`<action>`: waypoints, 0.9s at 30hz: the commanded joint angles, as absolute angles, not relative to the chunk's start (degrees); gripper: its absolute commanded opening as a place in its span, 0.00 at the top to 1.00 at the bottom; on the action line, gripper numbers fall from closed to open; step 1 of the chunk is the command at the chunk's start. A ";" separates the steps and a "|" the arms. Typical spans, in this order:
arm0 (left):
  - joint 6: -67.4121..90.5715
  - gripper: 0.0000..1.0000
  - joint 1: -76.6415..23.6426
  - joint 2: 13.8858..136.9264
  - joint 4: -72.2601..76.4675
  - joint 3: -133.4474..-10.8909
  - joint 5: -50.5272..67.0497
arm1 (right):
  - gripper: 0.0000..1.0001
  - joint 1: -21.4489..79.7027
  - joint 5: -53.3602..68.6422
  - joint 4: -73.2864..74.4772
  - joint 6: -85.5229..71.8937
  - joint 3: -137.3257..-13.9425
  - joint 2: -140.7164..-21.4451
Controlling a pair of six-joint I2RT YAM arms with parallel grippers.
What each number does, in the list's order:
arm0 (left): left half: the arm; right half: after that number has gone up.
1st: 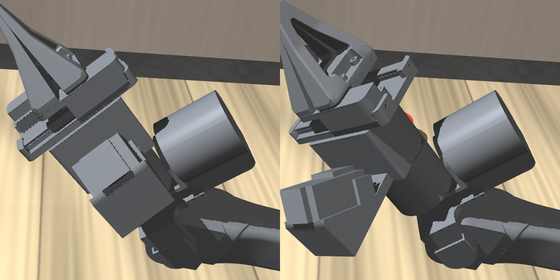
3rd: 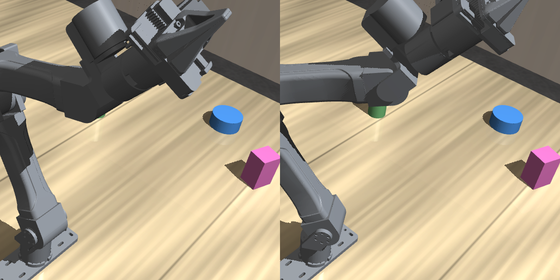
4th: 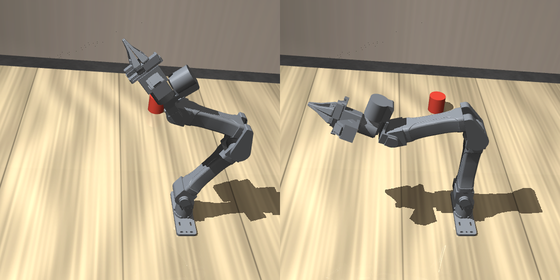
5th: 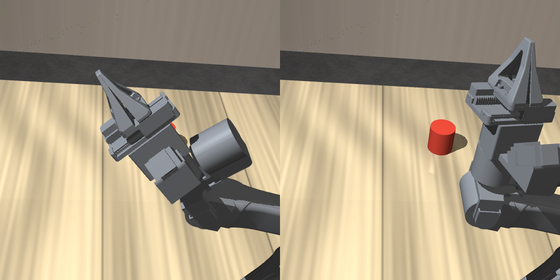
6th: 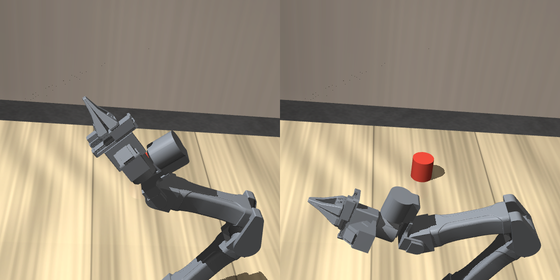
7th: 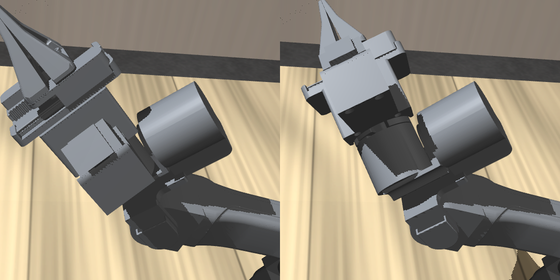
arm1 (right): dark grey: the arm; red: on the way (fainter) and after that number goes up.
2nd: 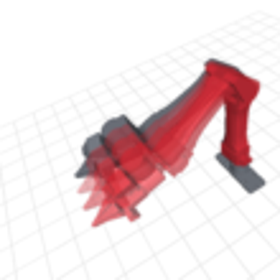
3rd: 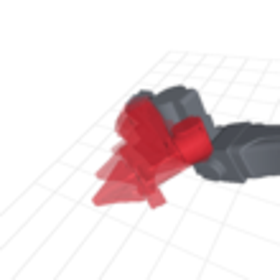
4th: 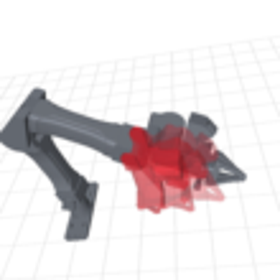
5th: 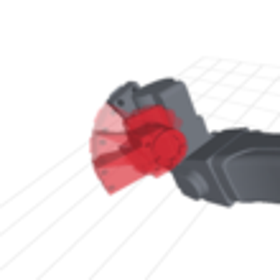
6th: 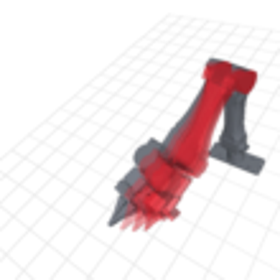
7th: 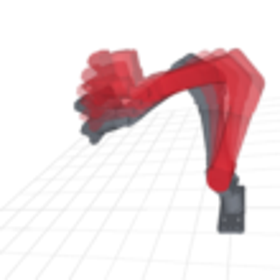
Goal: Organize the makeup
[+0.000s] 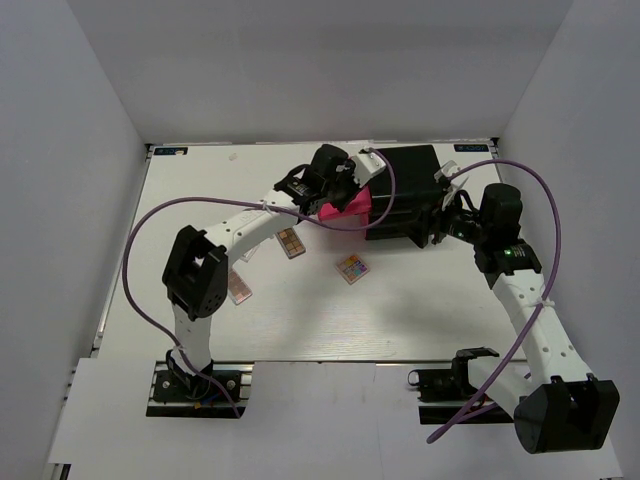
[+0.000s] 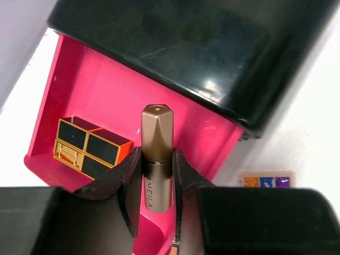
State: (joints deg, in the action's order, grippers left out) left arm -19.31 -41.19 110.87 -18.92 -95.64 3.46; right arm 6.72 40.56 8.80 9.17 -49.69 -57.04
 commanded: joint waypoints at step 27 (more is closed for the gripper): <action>12.11 0.68 -31.05 86.75 -13.01 -79.92 -8.54 | 0.56 4.57 24.62 7.20 3.26 -63.44 -66.07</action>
State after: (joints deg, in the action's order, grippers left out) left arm 3.31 -35.48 88.05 -10.00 -84.09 -7.81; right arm 5.37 30.61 8.80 5.61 -57.21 -62.04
